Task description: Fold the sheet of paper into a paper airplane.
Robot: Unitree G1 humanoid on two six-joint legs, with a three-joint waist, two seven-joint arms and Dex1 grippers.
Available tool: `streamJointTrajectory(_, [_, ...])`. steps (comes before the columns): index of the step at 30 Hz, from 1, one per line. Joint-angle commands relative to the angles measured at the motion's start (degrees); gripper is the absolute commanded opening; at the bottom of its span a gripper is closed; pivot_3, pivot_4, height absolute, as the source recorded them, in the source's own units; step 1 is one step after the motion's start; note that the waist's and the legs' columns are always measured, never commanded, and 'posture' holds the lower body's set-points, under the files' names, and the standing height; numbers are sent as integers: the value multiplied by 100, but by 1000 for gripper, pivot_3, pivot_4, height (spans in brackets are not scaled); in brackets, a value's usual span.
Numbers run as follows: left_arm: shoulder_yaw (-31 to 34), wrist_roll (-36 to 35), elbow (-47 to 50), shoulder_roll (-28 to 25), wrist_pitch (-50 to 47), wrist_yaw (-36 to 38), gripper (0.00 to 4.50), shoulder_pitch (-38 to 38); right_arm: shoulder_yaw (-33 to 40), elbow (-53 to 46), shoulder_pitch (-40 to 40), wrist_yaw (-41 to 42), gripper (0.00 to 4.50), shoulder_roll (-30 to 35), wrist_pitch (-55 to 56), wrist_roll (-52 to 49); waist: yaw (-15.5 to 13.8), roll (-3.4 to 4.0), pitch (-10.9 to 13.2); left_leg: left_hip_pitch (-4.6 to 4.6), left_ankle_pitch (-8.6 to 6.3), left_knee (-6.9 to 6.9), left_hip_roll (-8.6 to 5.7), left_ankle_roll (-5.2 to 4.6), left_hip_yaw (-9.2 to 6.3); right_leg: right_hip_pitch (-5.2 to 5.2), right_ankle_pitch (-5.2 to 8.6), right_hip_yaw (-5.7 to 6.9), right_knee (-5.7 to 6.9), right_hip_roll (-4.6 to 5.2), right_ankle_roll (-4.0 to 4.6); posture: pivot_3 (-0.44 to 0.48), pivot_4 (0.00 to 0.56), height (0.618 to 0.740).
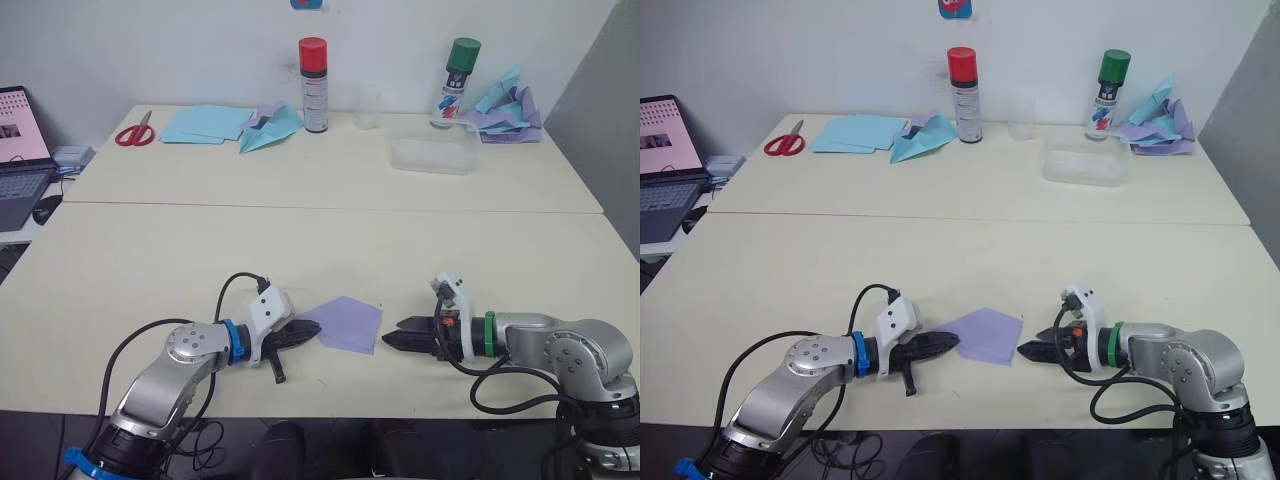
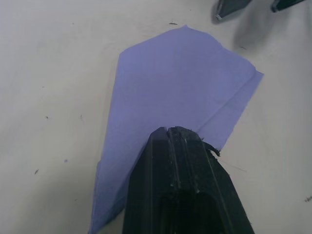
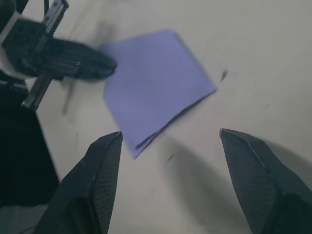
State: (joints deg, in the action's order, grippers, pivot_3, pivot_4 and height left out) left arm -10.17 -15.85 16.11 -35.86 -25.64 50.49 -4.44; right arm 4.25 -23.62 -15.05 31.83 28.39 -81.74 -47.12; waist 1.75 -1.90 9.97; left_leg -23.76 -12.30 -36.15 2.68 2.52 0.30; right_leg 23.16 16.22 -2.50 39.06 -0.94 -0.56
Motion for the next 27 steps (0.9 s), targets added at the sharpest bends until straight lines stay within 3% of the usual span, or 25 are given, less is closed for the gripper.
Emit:
streamJointTrajectory(1, [-152,152,-96,-39,-72,-49,0,166,317,59,-276,-513,3307,-560,-613,-132,6,2,-10,0,0,0,1,0,0,0,0,0,0,0,0,0,150,740])
streamJointTrajectory(7, [-147,147,-145,-10,-74,-105,0,149,731,691,-694,-1162,3307,-1665,-985,177,9,9,-41,1,0,-1,1,0,2,0,-1,-1,1,-2,1,0,150,740])
streamJointTrajectory(11, [-134,134,-181,-3,-74,-121,0,125,907,923,-861,-1266,3307,-2045,-912,194,11,18,-63,2,1,0,1,-1,4,0,-1,-2,1,-4,0,0,150,740])
streamJointTrajectory(26, [-168,165,-317,-20,-2,-96,0,115,-148,1389,-506,-513,3307,-1977,1237,657,15,25,-68,2,0,1,1,-1,19,1,-1,-2,0,-8,0,0,150,740])
streamJointTrajectory(27, [-168,175,-338,-28,-10,-98,0,102,-217,1386,-474,-486,3141,-1969,1391,703,15,25,-69,3,1,1,1,-1,20,0,-1,-2,0,-8,0,0,150,740])
